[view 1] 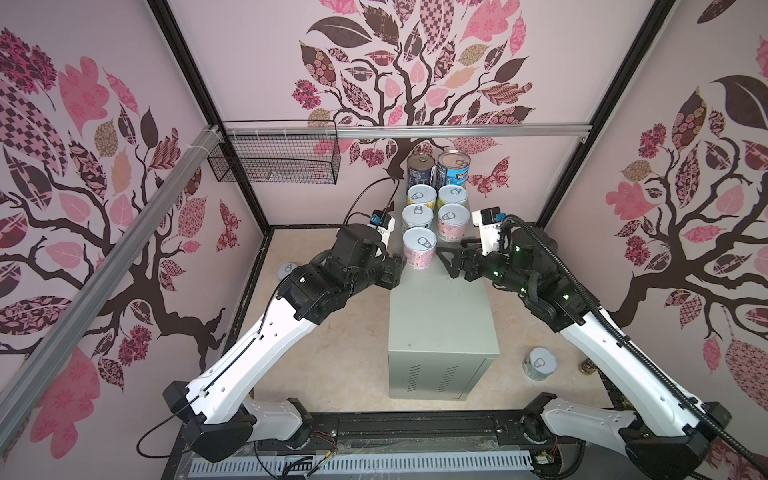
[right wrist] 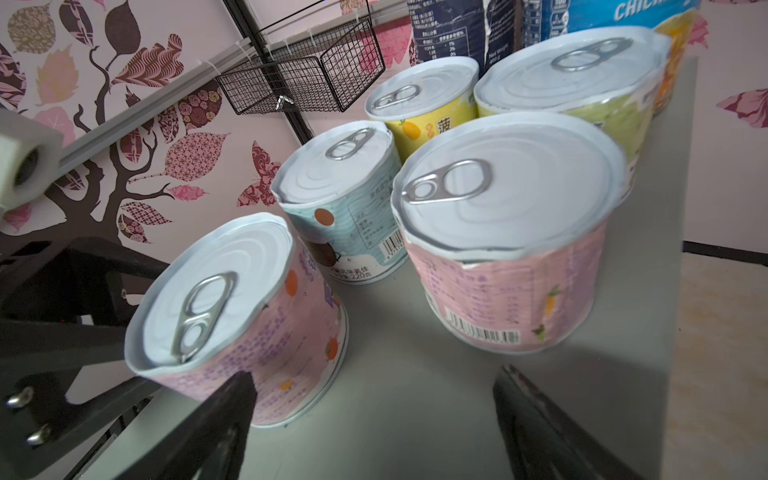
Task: Place and organize the canned foods onto the counter
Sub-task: 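Lower the pink can onto the cabinet top while the right gripper reaches over, then open the left gripper and draw both grippers back down toward the floor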
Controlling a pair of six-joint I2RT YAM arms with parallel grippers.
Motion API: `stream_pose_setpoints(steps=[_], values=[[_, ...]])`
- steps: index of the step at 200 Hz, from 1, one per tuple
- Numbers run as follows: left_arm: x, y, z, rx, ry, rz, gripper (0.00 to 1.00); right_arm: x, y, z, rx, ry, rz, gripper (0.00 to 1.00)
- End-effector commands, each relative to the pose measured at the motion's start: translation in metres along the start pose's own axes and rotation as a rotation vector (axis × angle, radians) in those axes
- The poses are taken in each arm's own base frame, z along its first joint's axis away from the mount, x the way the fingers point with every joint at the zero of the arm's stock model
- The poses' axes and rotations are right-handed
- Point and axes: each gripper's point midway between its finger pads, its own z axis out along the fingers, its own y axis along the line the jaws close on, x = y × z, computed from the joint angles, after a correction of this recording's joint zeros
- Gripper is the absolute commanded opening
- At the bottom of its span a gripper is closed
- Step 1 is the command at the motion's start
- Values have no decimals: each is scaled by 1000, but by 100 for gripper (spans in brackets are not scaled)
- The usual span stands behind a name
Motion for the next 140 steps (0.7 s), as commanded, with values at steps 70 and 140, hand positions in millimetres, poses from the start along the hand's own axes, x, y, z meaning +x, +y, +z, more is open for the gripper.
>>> stream_pose_setpoints(steps=[70, 140], values=[[-2, 6, 5, -8, -14, -22, 59, 18, -2, 19, 23, 82, 17, 90], [-8, 15, -15, -28, -39, -37, 64, 4, 3, -5, 22, 30, 4, 96]])
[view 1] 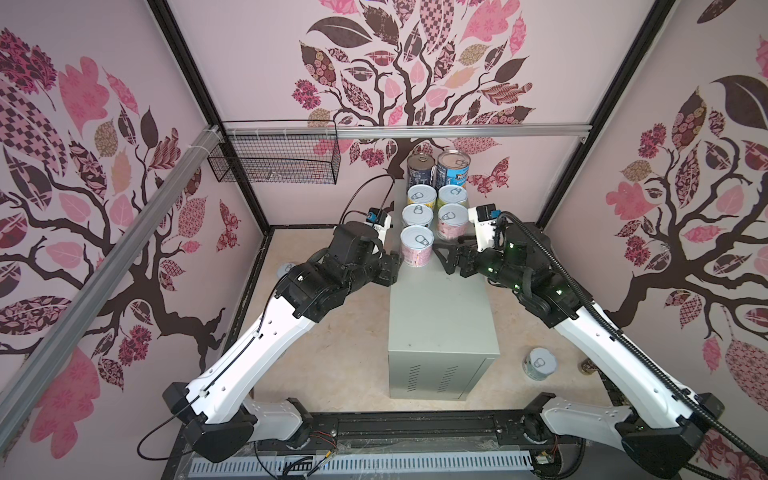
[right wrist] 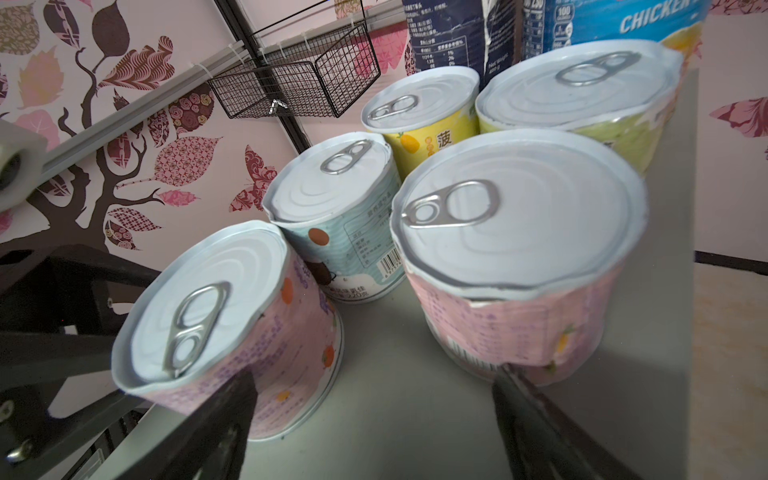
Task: Place and organize the canned foods onto the counter
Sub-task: 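Open the left gripper and draw both grippers back down toward the floor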
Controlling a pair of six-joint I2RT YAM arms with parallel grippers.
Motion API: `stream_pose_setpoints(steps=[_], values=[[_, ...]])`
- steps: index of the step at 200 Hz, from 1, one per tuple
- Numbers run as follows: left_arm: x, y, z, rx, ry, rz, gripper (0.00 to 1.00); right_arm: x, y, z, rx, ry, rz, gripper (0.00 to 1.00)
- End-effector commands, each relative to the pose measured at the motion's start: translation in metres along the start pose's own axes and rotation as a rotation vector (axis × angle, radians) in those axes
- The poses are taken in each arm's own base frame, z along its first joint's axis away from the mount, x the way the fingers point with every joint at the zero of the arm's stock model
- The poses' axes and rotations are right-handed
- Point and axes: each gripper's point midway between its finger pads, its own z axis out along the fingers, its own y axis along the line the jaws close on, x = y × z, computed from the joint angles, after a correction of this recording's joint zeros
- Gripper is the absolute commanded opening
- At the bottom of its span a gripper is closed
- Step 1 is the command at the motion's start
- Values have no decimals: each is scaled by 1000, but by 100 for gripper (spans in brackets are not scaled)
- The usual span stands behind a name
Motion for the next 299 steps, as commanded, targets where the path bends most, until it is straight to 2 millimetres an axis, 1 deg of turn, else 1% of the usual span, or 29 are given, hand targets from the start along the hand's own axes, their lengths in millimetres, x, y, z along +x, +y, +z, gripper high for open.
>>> stream_pose_setpoints(steps=[1, 23, 43, 65, 80, 101, 113, 127, 150, 186, 202, 215, 241, 272, 299], values=[[-5, 6, -16, -11, -33, -20, 64, 6, 4, -14, 2, 36, 11, 96], [-9, 13, -37, -30, -62, -32, 70, 1, 7, -29, -5, 14, 6, 98], [-11, 22, -55, -56, -84, -48, 77, -6, 9, -45, -3, -13, 5, 99], [-7, 35, -70, -108, -90, -63, 88, -15, 10, -64, 6, -42, 1, 100], [-2, 45, -79, -147, -85, -72, 93, -17, 9, -77, 24, -56, 1, 100], [7, 59, -89, -206, -78, -92, 98, -18, 2, -96, 68, -80, 9, 100], [13, 66, -93, -233, -75, -105, 98, -17, -4, -107, 106, -94, 20, 100], [22, 73, -94, -262, -67, -120, 98, -14, -13, -117, 152, -99, 29, 100], [43, 89, -91, -346, -33, -151, 98, -3, -30, -132, 240, -99, 51, 100], [78, 108, -81, -433, 14, -201, 98, 26, -69, -152, 434, -91, 83, 100], [94, 123, -79, -496, 27, -238, 98, 43, -84, -155, 505, -70, 102, 100], [109, 135, -75, -509, 53, -308, 98, 58, -97, -156, 567, -53, 128, 100], [138, 151, -66, -505, 91, -449, 98, 96, -124, -158, 698, -25, 197, 100], [163, 159, -55, -541, 122, -499, 98, 139, -148, -161, 822, 33, 269, 100], [195, 164, -40, -577, 189, -540, 98, 174, -165, -166, 919, 75, 327, 100]])
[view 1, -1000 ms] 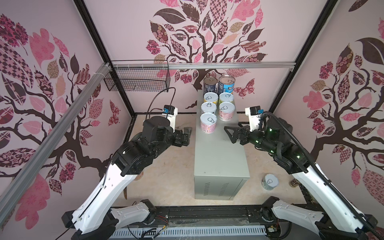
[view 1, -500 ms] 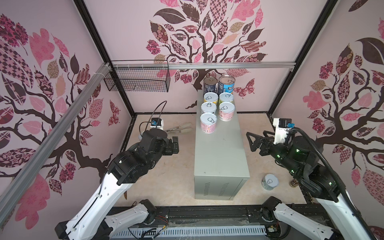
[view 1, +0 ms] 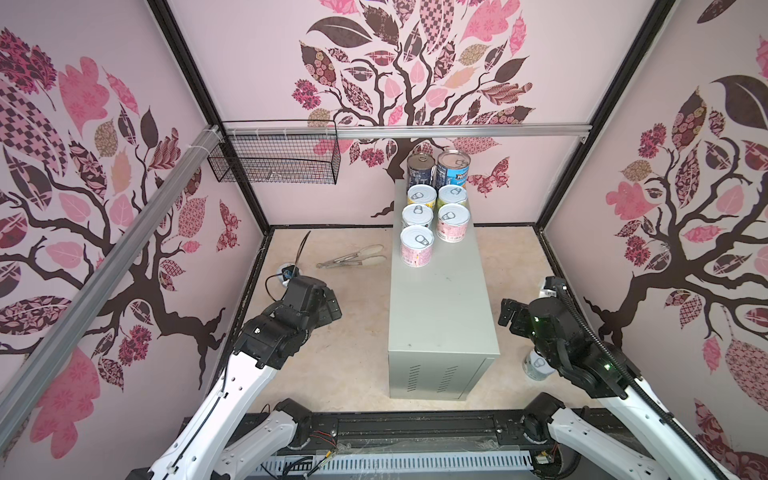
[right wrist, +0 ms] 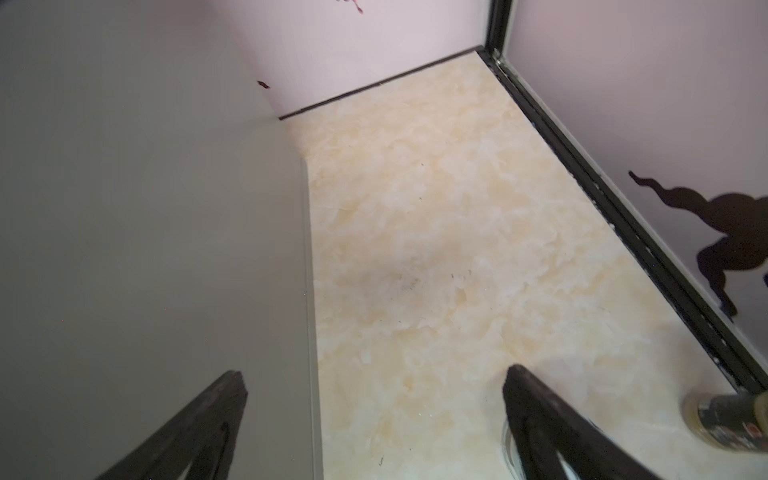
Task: Place and organize the canned foods onto the counter
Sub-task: 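Open the left gripper and draw both grippers back down toward the floor, then lower the right gripper onto the light-blue floor can and close it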
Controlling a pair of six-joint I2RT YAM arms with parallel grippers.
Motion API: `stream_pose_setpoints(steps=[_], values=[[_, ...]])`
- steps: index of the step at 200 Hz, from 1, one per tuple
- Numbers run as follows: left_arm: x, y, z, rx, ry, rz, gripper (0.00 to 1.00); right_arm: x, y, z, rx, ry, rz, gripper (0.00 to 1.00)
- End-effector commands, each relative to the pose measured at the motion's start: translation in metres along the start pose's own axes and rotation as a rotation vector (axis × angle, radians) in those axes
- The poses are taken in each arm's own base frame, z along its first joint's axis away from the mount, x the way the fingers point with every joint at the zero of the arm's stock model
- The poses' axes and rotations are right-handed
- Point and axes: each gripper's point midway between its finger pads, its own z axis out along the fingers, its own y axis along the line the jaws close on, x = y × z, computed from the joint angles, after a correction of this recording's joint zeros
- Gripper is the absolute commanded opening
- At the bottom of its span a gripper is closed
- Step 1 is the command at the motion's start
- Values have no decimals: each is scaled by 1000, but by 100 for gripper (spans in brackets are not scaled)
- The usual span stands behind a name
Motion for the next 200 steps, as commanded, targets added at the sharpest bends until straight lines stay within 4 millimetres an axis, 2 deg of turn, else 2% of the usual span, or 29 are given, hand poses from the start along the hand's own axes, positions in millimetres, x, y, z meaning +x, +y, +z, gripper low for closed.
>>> stream_pose_setpoints(steps=[1, 22, 47, 65, 85, 104, 200], values=[[20, 3, 21, -21, 50, -58, 98, 15, -27, 3, 117, 6, 85, 100], [39, 7, 36, -59, 110, -48, 98, 36, -42, 13, 192, 49, 109, 100], [56, 2, 46, -31, 156, -38, 98, 35, -59, 14, 303, 49, 151, 100], [61, -3, 49, 8, 153, -31, 98, 47, -76, 24, 376, 116, 223, 100], [61, -8, 47, 43, 140, -23, 98, 65, -98, 33, 462, 188, 306, 100], [60, -14, 41, 85, 132, -14, 98, 67, -110, 33, 544, 190, 329, 100], [67, -34, 22, 255, 129, -9, 98, 99, -141, 35, 743, 229, 458, 100]])
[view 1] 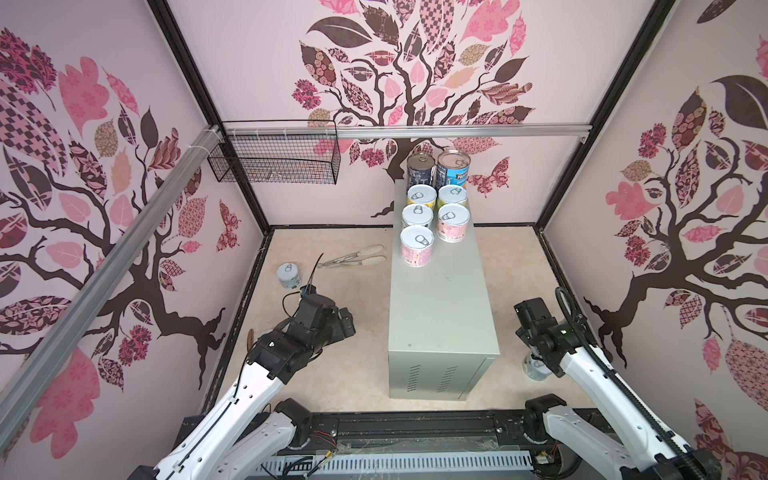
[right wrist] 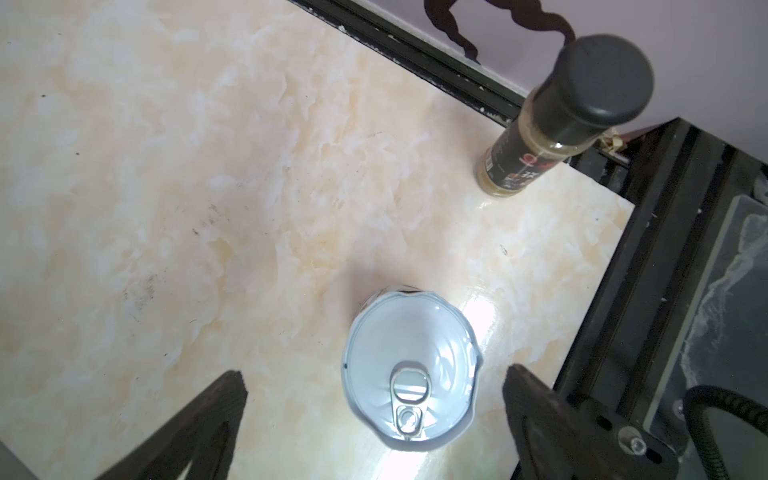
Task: Place and organize the canned foods onto the counter
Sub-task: 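Lower the right gripper onto the light-blue floor can and close it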
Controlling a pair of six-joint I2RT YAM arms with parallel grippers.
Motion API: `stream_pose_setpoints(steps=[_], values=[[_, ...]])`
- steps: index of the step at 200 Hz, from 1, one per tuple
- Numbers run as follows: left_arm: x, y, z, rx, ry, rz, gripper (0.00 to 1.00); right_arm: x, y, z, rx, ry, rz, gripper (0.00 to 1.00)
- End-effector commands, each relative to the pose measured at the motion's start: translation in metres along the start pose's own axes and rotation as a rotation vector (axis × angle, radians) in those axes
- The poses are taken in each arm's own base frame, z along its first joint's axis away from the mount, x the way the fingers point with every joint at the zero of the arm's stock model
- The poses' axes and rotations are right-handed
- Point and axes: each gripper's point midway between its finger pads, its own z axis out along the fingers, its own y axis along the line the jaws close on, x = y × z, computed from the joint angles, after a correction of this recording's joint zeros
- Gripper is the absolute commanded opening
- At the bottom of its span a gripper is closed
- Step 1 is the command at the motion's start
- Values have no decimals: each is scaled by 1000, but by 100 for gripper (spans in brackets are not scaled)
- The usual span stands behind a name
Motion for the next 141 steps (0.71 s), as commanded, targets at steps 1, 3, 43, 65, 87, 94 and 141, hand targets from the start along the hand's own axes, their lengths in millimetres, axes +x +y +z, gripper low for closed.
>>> stream_pose_setpoints(steps=[1, 3, 43, 65, 87, 94, 141], values=[[9, -5, 4, 48, 18, 11, 98, 4, -15, 7, 64, 1, 39, 100], [9, -5, 3, 52, 18, 12, 98, 4, -15, 8, 64, 2, 42, 100], [12, -9, 4, 74, 34, 14, 98, 22, -17, 26, 95, 47, 55, 100], [12, -10, 4, 78, 37, 16, 98, 28, -13, 32, 81, 60, 54, 100], [13, -9, 4, 76, 37, 16, 98, 29, -6, 36, 54, 64, 41, 100], [13, -8, 5, 72, 36, 15, 98, 28, -2, 37, 45, 63, 33, 100], [13, -5, 4, 59, 27, 13, 98, 26, 31, 40, -81, 66, -55, 100]])
